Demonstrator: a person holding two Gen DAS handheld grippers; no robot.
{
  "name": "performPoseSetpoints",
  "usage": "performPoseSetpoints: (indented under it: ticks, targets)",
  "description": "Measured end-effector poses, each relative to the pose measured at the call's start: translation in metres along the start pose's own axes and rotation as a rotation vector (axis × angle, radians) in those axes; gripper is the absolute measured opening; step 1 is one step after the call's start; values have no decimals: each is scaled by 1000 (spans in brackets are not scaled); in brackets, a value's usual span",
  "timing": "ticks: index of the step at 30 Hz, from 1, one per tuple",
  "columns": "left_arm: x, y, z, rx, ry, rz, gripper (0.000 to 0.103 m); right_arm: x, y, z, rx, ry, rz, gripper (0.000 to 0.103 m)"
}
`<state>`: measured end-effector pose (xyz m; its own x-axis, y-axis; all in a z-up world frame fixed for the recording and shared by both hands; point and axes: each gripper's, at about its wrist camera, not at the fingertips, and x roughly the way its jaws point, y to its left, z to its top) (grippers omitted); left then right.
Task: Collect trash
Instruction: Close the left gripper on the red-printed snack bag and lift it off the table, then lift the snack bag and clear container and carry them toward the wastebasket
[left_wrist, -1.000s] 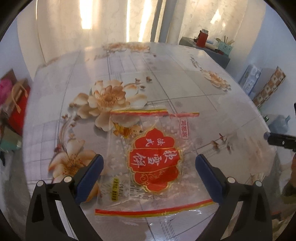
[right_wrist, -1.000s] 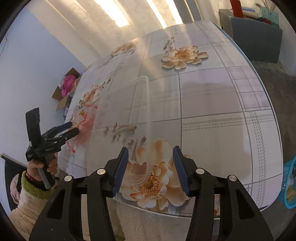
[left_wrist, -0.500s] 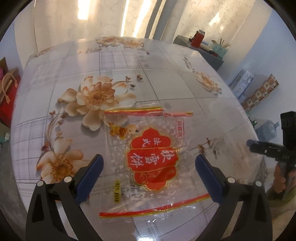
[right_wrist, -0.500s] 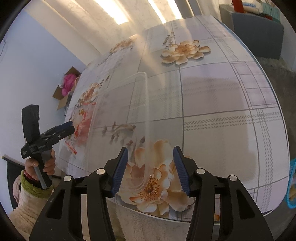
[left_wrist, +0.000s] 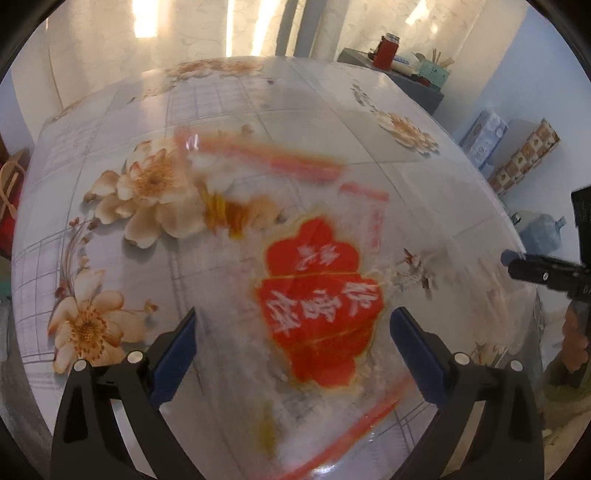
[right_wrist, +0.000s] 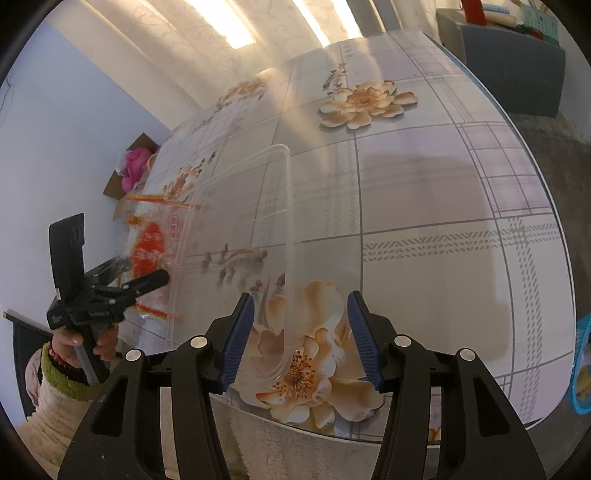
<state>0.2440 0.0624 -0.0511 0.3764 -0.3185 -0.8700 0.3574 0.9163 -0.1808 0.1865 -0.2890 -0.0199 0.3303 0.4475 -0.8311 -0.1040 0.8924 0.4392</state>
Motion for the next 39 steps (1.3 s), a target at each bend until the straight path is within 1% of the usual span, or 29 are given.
performPoseSetpoints:
  ticks: [2, 4, 12, 14, 15, 17, 18, 20, 21, 23, 25, 28, 30, 32, 39]
  targets:
    - [3, -12, -3, 51, 3, 45, 97, 0, -1, 0, -3, -2, -3, 51]
    - [5, -17, -4, 63, 2, 62, 97, -1, 0, 0, -4, -4, -6, 51]
    - [5, -18, -5, 28, -16, 82, 96, -3, 3, -1, -10, -12, -18, 51]
    - [3, -18, -7, 23, -24, 75, 88, -3, 4, -1, -12, -14, -21, 51]
    - [1, -18, -8, 17, -30, 72, 86, -3, 4, -1, -12, -15, -24, 51]
    - [-3, -17, -10, 3, -40, 64, 73, -3, 4, -2, -13, -16, -29, 51]
    - [-5, -16, -11, -7, -44, 54, 70, -3, 5, -2, -14, -16, -30, 51]
    - [-8, -16, -13, -19, -50, 45, 57, -2, 6, -2, -15, -18, -33, 51]
    - [-9, -16, -14, -26, -55, 36, 53, -2, 7, -2, -15, -20, -35, 51]
    - [-12, -15, -15, -39, -63, 24, 41, -2, 7, -2, -14, -24, -39, 51]
    - [-14, -16, -16, -49, -69, 17, 33, -3, 7, -2, -13, -27, -39, 51]
    - [-18, -16, -18, -68, -84, 0, 24, -3, 7, -1, -16, -32, -45, 44]
    - [-22, -15, -21, -84, -95, -16, 20, -2, 8, -1, -15, -33, -47, 36]
    - [-25, -15, -23, -94, -110, -32, 16, -1, 10, -1, -19, -32, -52, 30]
    - [-36, -14, -35, -105, -137, -58, 12, 4, 14, -1, -37, -34, -95, 9]
